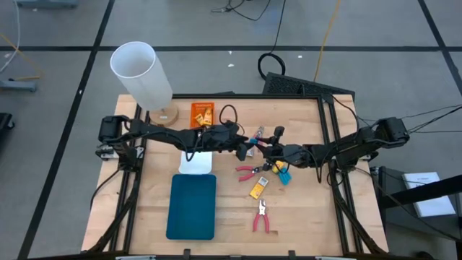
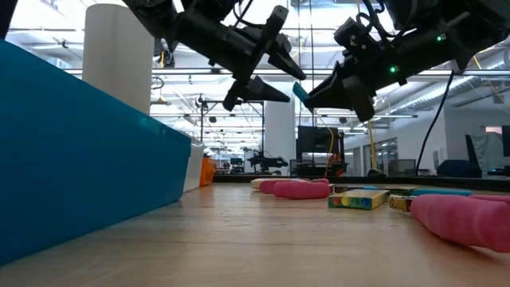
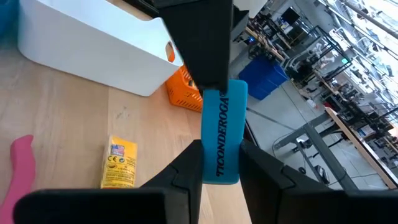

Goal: Pick & Place School Supplies
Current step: Put the blue eraser into the white bin

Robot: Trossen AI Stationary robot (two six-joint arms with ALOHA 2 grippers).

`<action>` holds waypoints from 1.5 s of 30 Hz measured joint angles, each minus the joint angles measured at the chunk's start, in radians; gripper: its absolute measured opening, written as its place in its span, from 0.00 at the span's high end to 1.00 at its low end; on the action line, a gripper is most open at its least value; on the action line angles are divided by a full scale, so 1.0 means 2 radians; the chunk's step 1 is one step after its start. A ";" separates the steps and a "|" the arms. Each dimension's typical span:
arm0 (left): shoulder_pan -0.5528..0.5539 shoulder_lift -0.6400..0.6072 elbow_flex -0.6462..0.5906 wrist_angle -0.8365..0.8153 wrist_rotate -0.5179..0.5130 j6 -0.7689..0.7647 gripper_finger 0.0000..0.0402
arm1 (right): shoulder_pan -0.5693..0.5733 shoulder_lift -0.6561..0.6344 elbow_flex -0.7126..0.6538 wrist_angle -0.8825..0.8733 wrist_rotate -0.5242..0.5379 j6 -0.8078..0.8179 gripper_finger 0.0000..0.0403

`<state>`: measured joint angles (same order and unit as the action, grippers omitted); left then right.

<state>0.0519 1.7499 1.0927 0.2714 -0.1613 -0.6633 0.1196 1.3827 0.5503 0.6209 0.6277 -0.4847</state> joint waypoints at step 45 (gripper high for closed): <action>0.026 0.021 -0.001 0.047 0.040 0.025 0.92 | 0.000 -0.001 0.000 -0.005 0.002 0.083 0.70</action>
<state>0.1031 1.7924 1.0909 0.3660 -0.0806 -0.6131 0.1192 1.3808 0.5503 0.6105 0.6308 -0.3191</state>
